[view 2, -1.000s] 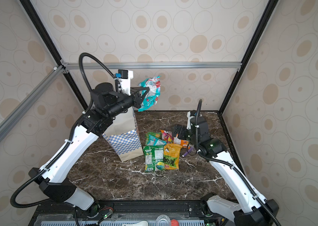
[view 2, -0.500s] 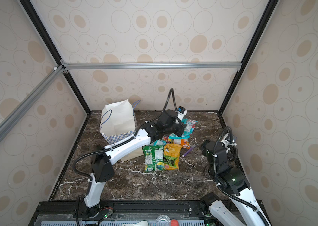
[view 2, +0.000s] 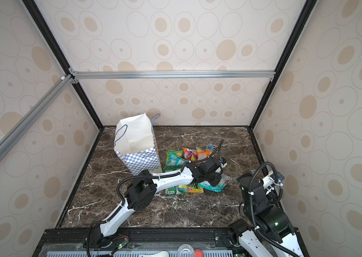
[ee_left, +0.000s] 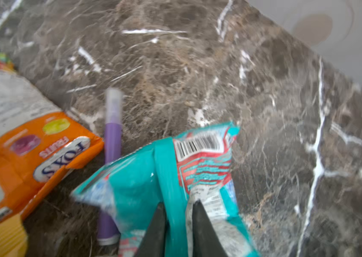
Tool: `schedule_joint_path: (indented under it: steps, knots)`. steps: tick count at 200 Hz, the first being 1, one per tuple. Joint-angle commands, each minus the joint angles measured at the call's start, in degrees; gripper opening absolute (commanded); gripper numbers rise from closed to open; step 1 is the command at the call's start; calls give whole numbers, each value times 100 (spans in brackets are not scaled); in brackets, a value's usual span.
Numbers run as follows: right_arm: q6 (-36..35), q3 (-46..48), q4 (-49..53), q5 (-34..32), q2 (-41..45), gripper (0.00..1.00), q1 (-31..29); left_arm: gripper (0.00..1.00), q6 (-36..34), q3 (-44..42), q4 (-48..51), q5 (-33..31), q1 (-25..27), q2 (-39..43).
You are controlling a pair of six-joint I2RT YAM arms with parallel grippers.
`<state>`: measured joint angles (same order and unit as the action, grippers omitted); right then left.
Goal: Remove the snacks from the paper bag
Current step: 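Lower the teal packet onto the pile and open the left gripper, then grip the bag rim with the left gripper while the right gripper reaches over the bag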
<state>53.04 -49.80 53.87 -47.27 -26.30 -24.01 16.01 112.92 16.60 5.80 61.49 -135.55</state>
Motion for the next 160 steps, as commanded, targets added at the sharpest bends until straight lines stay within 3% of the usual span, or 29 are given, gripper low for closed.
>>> schedule_joint_path:
  steps: [1, 35, 83, 102, 132, 160]
  knots:
    - [-90, 36, -278, 52, -47, 98, -17, 38, 30, 12, -428, -76, -75, 612]
    - [-364, 25, -940, 310, -184, 98, -18, 54, -7, -189, -503, -228, -76, 1180]
    - [-2085, -417, -2968, 1890, -699, 98, -19, 97, -251, -1186, -920, -719, -138, 2665]
    - [-2461, -763, -3504, 2691, -1274, 98, -19, 98, -187, -1340, -675, -749, -367, 3098]
    - [-2583, -1842, -3423, 4082, -2574, 97, -72, 98, -121, -1882, -654, -796, -750, 4044]
    - [-3013, -2672, -3588, 4567, -3618, 97, -607, 98, 533, -2099, -288, -1046, -1355, 4878]
